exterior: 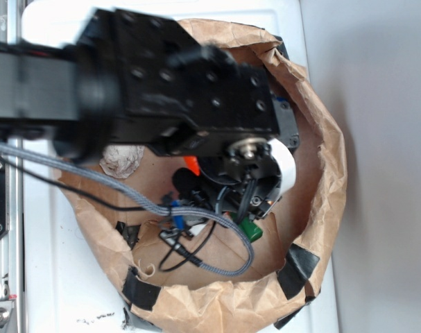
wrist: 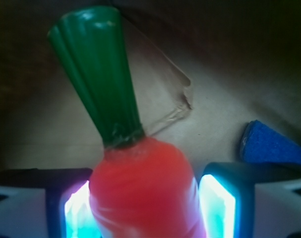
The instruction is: Grab the carrot.
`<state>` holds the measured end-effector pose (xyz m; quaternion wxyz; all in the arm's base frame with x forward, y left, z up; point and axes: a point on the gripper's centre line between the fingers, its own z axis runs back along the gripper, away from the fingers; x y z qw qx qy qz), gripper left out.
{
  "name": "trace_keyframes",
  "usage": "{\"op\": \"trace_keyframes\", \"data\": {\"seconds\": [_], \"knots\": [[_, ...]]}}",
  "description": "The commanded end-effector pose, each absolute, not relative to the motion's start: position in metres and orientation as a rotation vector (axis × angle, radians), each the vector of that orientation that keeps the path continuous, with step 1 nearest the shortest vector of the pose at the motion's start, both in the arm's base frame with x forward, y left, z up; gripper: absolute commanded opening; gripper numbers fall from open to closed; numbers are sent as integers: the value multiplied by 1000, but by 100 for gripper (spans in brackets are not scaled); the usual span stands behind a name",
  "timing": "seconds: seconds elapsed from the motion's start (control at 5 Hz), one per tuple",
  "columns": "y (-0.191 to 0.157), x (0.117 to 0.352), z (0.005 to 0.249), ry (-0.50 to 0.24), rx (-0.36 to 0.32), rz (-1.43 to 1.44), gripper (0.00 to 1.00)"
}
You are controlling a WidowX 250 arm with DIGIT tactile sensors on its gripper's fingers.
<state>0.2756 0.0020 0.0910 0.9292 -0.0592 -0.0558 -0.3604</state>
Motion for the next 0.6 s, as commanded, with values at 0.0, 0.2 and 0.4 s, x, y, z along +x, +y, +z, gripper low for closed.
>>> {"op": "trace_keyframes", "data": {"seconds": [0.0, 0.2, 0.4], "knots": [[2, 252, 167, -169, 28, -685, 0], [-2, 256, 186, -183, 45, -684, 0], [-8, 262, 187, -165, 103, -735, 0]]}}
